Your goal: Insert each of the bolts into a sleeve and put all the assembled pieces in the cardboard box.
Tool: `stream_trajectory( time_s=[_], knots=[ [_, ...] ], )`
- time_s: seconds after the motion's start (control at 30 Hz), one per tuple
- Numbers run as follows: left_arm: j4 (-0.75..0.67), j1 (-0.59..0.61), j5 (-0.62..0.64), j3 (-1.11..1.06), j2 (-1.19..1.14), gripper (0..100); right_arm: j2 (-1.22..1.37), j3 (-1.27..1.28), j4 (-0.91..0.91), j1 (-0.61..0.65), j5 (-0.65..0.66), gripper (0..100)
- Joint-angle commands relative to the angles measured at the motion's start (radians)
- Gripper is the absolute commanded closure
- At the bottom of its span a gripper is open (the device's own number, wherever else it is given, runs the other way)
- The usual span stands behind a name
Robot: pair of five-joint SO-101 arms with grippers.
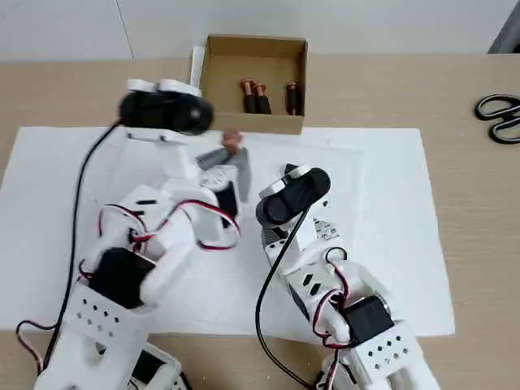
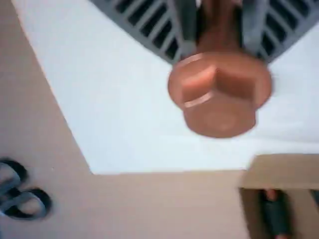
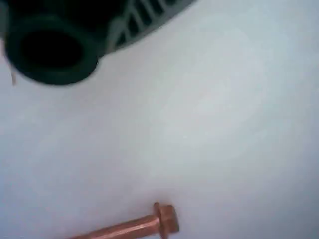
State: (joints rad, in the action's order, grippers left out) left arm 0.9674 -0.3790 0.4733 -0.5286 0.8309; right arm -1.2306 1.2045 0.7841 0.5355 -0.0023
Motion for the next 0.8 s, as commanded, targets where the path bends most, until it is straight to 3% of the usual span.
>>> stream_trajectory(
  time_s=[0.0, 0.17, 0.47, 0.77],
  knots=[
    [-0.029, 0.051, -0.008, 0.056, 0.005, 99, 0.001, -0.063, -0.001, 0.005, -0.005, 99.5],
    [-0.034, 0.046, -0.006, 0.041, 0.005, 99, 0.001, -0.066, -0.001, 0.005, -0.005, 99.5],
    [-0.166, -0.037, -0.006, -0.119, 0.003, 99, 0.001, -0.068, -0.005, 0.010, -0.005, 99.5],
    [-0.172, -0.051, -0.006, -0.143, 0.003, 99, 0.001, -0.106, -0.001, 0.012, -0.005, 99.5]
  ],
)
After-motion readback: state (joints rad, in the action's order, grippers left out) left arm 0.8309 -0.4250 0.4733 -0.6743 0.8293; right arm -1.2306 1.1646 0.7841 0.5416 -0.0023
